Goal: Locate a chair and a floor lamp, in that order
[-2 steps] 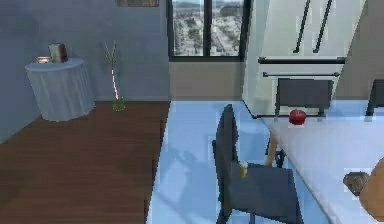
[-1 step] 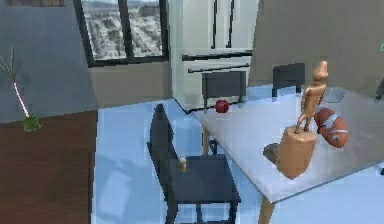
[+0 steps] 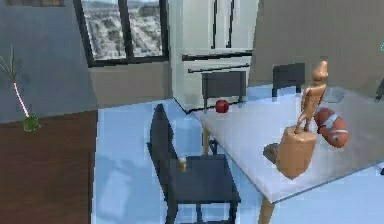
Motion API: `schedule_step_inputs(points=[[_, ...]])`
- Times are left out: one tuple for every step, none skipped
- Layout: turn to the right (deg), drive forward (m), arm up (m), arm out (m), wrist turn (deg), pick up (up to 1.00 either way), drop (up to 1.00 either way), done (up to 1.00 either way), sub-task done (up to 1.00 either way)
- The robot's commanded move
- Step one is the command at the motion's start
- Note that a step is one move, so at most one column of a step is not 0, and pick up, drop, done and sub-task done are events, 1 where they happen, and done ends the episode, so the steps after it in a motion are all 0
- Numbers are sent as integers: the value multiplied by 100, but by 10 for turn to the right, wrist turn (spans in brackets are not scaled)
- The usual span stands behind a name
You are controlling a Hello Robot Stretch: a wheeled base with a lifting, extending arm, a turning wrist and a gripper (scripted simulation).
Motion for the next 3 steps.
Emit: schedule_step_inputs(points=[[450, 0, 0, 0, 0, 0, 0, 0, 0], [450, 0, 0, 0, 0, 0, 0, 0, 0], [450, 0, 0, 0, 0, 0, 0, 0, 0]])
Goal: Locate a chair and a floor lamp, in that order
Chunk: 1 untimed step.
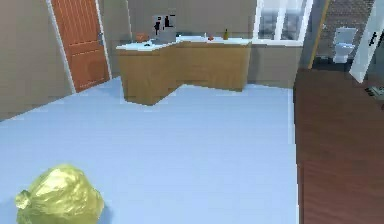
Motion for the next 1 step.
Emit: schedule_step_inputs(points=[[360, 0, 0, 0, 0, 0, 0, 0, 0]])
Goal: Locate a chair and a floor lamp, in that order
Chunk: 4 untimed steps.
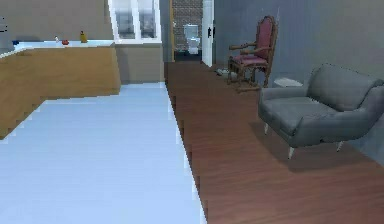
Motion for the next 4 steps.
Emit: schedule_step_inputs(points=[[0, 100, 0, 0, 0, 0, 0, 0, 0], [0, 100, 0, 0, 0, 0, 0, 0, 0], [0, 100, 0, 0, 0, 0, 0, 0, 0], [0, 100, 0, 0, 0, 0, 0, 0, 0]])
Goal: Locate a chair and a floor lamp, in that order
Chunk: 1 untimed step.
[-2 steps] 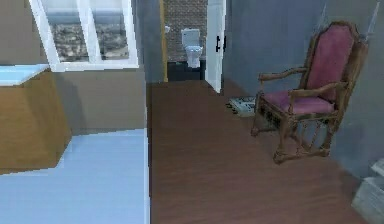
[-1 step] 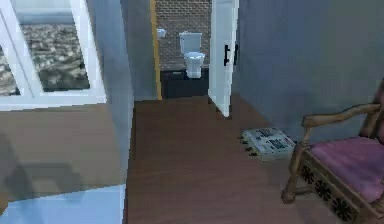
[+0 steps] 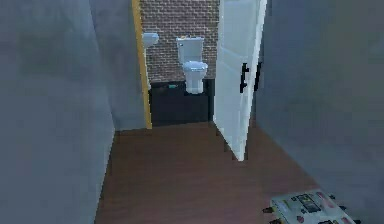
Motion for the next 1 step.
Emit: schedule_step_inputs(points=[[0, 100, 0, 0, 0, 0, 0, 0, 0]])
